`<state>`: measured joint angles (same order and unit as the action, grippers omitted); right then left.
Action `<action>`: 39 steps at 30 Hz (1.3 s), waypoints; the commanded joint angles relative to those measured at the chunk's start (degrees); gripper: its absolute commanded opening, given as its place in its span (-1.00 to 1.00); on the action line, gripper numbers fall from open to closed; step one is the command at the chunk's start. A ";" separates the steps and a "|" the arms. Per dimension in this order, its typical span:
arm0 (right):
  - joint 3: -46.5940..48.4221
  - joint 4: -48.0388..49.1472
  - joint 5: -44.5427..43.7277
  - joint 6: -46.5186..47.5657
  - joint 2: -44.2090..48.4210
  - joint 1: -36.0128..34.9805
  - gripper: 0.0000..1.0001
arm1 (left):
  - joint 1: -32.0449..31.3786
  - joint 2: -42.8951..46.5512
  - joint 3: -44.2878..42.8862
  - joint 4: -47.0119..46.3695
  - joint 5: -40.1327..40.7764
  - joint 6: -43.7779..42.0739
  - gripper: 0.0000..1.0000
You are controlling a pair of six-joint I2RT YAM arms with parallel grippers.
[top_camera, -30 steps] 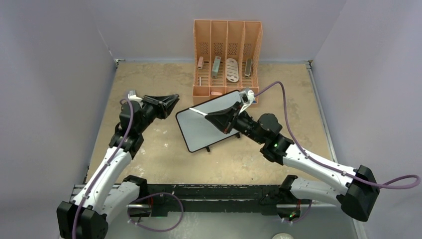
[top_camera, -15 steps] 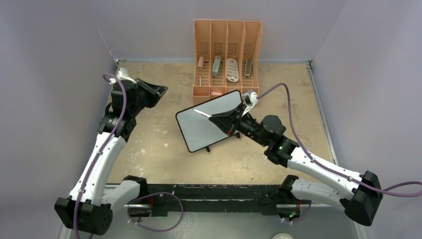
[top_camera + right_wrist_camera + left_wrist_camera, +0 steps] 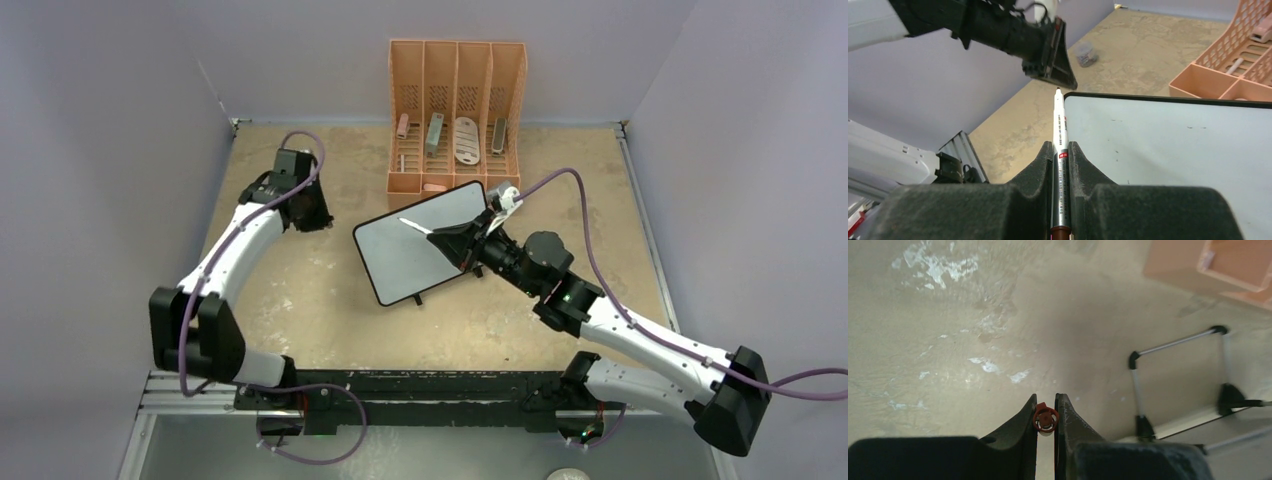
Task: Write a sentence on the whiteboard
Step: Place the pen cap at the center of the board.
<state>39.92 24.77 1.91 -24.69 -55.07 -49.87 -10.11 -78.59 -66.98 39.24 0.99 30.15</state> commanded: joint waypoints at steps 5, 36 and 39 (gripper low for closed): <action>1.00 -0.30 -3.98 3.71 2.05 -0.20 -1.00 | 0.70 -10.89 -0.63 2.60 0.83 -8.78 -1.00; 0.74 -0.72 -5.21 4.78 0.06 -0.20 -1.00 | 0.70 -26.95 1.08 3.03 4.96 -11.43 -0.36; 0.93 -1.62 -5.51 4.62 0.61 -0.24 -1.00 | 0.70 -26.14 1.19 2.97 4.87 -11.43 -0.21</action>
<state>39.90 22.44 -2.13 -20.69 -55.86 -49.87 -9.56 -104.33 -66.96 42.48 5.85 19.25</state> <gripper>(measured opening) 0.115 0.348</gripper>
